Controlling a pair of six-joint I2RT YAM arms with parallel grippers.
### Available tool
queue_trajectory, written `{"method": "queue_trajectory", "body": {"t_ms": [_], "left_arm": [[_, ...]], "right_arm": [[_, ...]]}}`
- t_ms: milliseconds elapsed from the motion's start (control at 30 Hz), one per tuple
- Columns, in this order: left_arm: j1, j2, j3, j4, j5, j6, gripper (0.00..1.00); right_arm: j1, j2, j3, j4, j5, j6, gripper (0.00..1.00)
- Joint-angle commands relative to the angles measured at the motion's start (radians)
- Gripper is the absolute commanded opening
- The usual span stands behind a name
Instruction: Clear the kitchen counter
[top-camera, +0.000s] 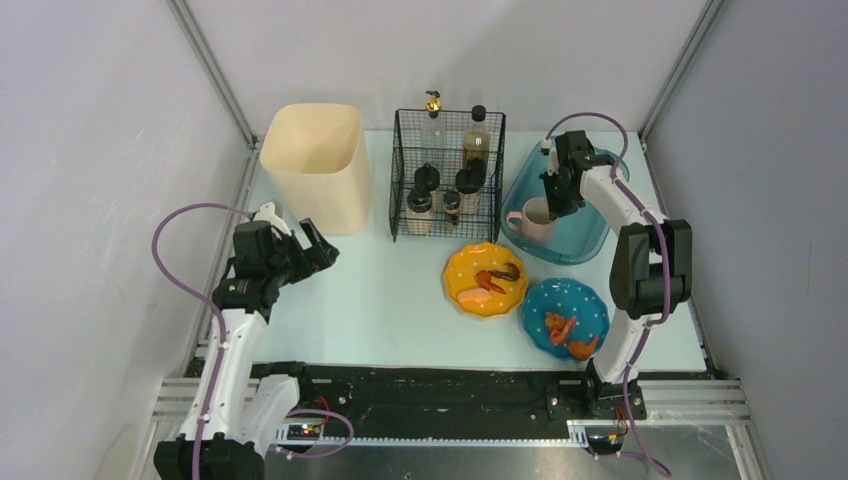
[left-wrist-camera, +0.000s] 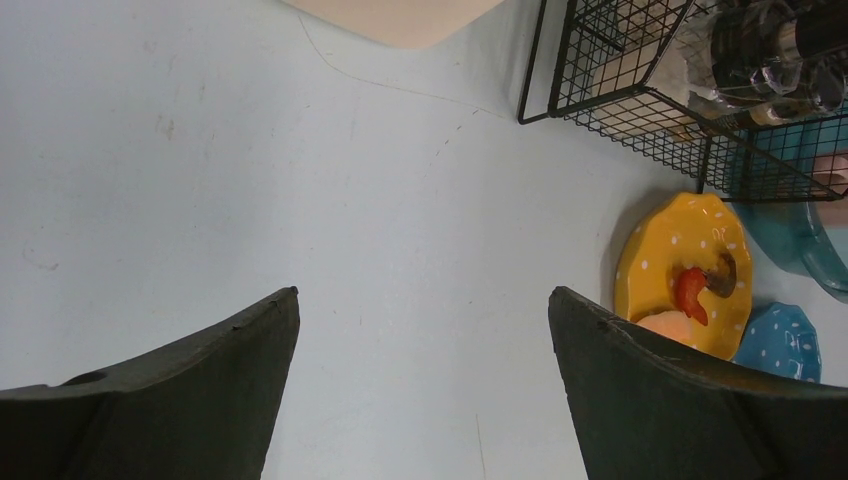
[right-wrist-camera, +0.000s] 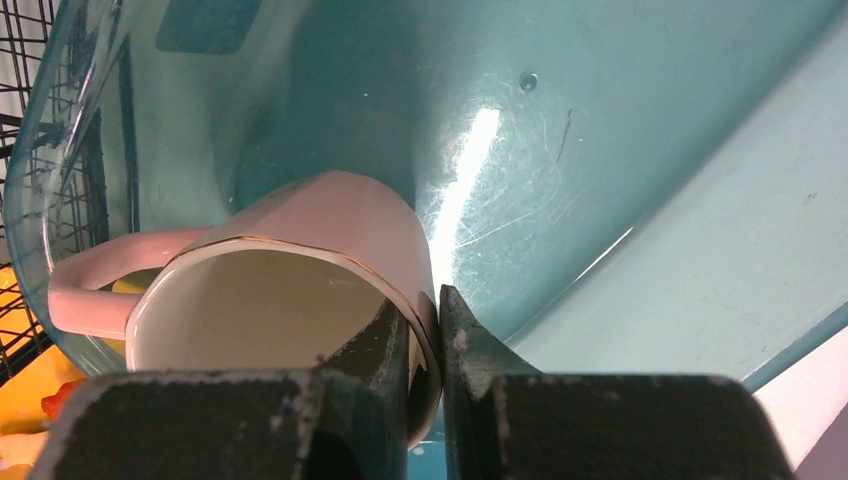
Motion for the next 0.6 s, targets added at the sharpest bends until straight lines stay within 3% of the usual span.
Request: {"method": "queue_trajectory", "body": {"t_ms": [0, 567], "left_arm": [[0.010, -0.014, 0.040, 0.021, 0.029, 0.002, 0.98], [0.011, -0.010, 0.041, 0.025, 0.035, -0.001, 0.98]], "right_arm": [[0.034, 0.028, 0.027, -0.063, -0.044, 0.060, 0.00], [0.073, -0.071, -0.070, -0.089, -0.089, 0.138, 0.03]]}}
